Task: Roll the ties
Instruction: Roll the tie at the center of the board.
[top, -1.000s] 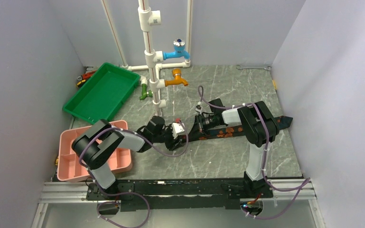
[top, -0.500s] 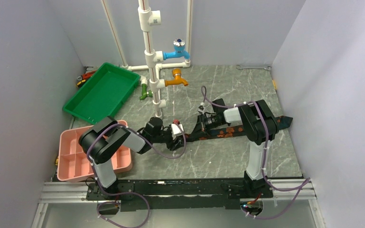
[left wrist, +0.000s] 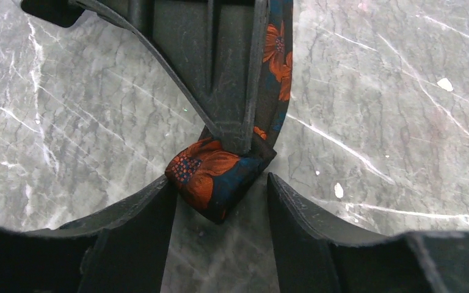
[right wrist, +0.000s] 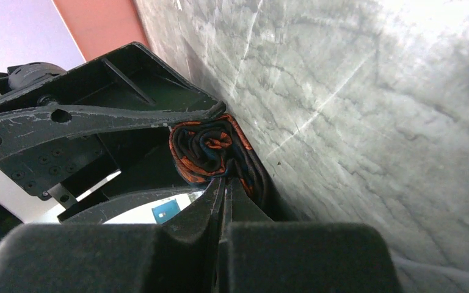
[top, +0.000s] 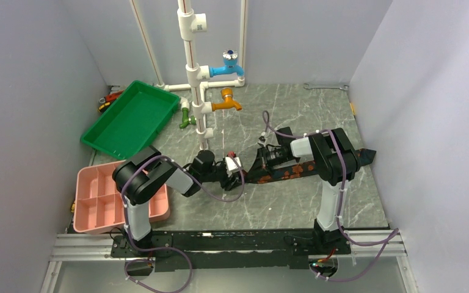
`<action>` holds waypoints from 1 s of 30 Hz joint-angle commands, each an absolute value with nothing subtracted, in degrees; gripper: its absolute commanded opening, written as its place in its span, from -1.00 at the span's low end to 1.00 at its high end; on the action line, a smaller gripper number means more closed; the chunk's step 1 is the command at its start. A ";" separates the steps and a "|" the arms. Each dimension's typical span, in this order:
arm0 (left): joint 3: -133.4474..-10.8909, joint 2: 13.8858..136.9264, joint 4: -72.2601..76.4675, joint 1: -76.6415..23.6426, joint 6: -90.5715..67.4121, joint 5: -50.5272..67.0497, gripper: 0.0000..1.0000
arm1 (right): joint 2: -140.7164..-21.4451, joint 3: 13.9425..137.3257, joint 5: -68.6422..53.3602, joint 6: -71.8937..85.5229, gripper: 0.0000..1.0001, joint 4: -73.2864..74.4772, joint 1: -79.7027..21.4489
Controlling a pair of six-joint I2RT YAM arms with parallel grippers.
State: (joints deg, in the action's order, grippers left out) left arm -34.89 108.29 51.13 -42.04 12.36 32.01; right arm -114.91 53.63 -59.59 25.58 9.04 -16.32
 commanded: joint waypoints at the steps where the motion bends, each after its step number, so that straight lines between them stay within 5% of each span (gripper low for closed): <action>1: -31.02 106.32 48.39 -43.24 15.25 34.43 0.22 | -118.40 52.40 -41.31 16.51 -1.00 11.31 -16.56; 13: -29.41 103.80 47.68 -41.12 20.00 37.55 0.48 | -126.39 64.16 -45.42 4.81 -1.00 23.95 -18.59; 26: -33.31 111.63 52.05 -40.24 16.90 35.55 0.47 | -128.69 68.84 -47.49 2.45 -1.00 29.13 -18.58; 28: -32.59 109.41 51.81 -39.20 15.24 35.90 0.54 | -128.59 69.03 -47.38 2.33 -1.00 29.47 -18.60; 30: -31.39 106.93 50.57 -38.90 16.46 35.04 0.87 | -128.65 69.44 -47.23 2.06 -1.00 30.02 -18.64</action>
State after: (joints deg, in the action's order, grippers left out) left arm -33.39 109.23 55.07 -39.68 15.49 36.97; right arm -124.57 69.58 -63.75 7.03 32.18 -17.50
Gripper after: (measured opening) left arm 0.867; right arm 0.007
